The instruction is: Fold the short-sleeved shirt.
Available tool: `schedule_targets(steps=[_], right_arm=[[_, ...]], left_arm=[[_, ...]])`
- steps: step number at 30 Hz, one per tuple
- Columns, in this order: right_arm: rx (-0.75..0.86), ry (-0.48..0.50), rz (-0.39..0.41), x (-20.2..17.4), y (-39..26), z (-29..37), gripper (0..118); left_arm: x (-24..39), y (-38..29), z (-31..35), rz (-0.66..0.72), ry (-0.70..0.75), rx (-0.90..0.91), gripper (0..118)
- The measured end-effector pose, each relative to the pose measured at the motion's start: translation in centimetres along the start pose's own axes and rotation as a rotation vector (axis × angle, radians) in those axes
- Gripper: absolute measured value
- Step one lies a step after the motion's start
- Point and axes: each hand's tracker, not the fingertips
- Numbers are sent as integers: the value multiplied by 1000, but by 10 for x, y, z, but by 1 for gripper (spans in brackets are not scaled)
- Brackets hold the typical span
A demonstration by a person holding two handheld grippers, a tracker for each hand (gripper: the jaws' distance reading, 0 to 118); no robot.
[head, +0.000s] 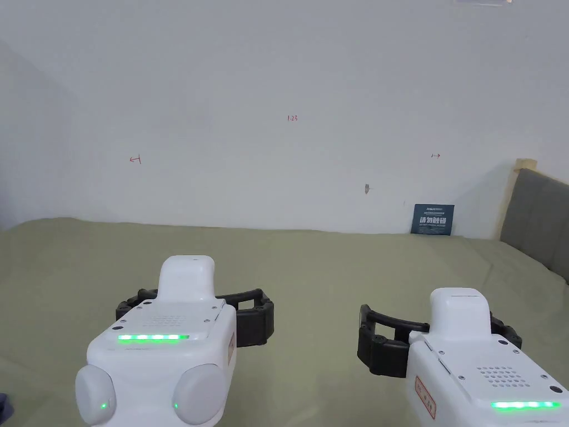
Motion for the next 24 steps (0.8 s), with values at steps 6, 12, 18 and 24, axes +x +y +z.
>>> schedule_targets(steps=[6,12,18,24], right_arm=[[1,-1,-1,0,0,0,118],[-6,1,0,-1,-2,0,118],[28,29,-15,2,-1,0,118],[27,9,11,0,0,-1,118]], left_arm=[[0,-1,1,-3,2,-1,118],[1,-2,2,-2,-5,-2,118],[0,0,2,3,-2,-4,118],[-1,1,4,18,-8,7,118]])
